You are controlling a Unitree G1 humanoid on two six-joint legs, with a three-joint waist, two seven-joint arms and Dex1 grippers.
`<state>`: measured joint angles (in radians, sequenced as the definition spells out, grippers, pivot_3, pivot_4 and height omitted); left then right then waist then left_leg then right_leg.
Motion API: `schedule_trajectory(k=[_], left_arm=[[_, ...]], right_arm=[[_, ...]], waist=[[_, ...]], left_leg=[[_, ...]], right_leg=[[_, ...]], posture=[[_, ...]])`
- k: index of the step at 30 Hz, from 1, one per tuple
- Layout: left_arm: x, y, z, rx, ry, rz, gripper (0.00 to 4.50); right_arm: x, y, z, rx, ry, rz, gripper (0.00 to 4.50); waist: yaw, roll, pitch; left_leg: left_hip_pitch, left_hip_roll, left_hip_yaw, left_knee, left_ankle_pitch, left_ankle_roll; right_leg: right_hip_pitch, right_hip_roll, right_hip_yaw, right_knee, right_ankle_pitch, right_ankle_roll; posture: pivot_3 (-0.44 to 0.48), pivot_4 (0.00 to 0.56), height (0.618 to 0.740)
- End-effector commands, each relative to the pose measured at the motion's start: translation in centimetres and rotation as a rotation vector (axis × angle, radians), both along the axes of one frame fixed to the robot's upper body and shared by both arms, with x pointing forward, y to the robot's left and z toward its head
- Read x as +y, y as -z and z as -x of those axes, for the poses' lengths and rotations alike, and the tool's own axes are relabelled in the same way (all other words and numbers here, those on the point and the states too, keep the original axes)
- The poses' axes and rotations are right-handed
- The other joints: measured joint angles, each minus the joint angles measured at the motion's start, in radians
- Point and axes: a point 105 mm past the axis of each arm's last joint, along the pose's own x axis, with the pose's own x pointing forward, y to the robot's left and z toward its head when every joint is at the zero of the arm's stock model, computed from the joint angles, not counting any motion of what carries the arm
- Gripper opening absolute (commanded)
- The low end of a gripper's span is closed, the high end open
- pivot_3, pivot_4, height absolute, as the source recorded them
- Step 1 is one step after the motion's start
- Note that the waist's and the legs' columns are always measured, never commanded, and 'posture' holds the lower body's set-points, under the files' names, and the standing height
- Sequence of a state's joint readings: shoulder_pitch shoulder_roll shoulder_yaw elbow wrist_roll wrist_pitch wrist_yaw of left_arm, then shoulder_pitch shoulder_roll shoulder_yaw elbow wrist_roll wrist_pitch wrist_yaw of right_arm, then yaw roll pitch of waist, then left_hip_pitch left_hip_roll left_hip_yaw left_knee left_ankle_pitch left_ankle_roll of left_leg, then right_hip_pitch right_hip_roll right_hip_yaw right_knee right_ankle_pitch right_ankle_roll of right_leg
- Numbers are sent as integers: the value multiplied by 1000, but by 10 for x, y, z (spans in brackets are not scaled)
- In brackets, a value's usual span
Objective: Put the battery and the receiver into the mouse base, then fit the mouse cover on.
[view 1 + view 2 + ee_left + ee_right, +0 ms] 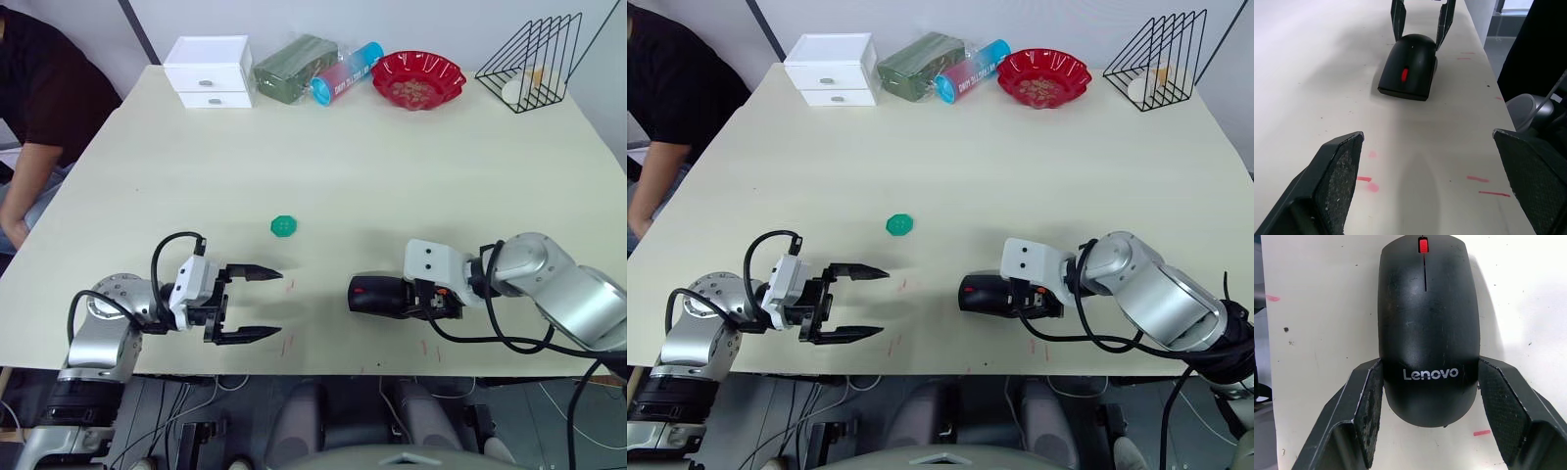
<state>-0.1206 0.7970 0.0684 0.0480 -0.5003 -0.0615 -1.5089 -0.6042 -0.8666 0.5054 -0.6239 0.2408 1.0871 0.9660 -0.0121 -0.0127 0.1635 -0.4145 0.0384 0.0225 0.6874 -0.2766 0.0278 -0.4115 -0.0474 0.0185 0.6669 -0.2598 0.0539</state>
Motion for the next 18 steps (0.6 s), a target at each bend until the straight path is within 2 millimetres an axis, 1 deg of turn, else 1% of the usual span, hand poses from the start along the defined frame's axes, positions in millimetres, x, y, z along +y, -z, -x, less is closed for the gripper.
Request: schedule_trajectory(k=[1,7,18], left_arm=[[-5,-9,0,-41,25,-5,4500],[-6,-10,0,-43,25,-5,4500],[-9,-13,-1,-45,32,-9,4500]], right_arm=[[1,2,0,-5,-7,-2,2416],[-4,10,-1,10,3,11,2416],[-4,14,-1,10,0,-6,2416]], waist=[[0,0,0],[0,0,0],[-1,0,0]], left_leg=[[0,0,0,0,0,0],[0,0,0,0,0,0],[0,0,0,0,0,0]], right_leg=[[0,0,0,0,0,0],[0,0,0,0,0,0],[0,0,0,0,0,0]], posture=[[0,150,740],[0,150,740],[0,150,740]])
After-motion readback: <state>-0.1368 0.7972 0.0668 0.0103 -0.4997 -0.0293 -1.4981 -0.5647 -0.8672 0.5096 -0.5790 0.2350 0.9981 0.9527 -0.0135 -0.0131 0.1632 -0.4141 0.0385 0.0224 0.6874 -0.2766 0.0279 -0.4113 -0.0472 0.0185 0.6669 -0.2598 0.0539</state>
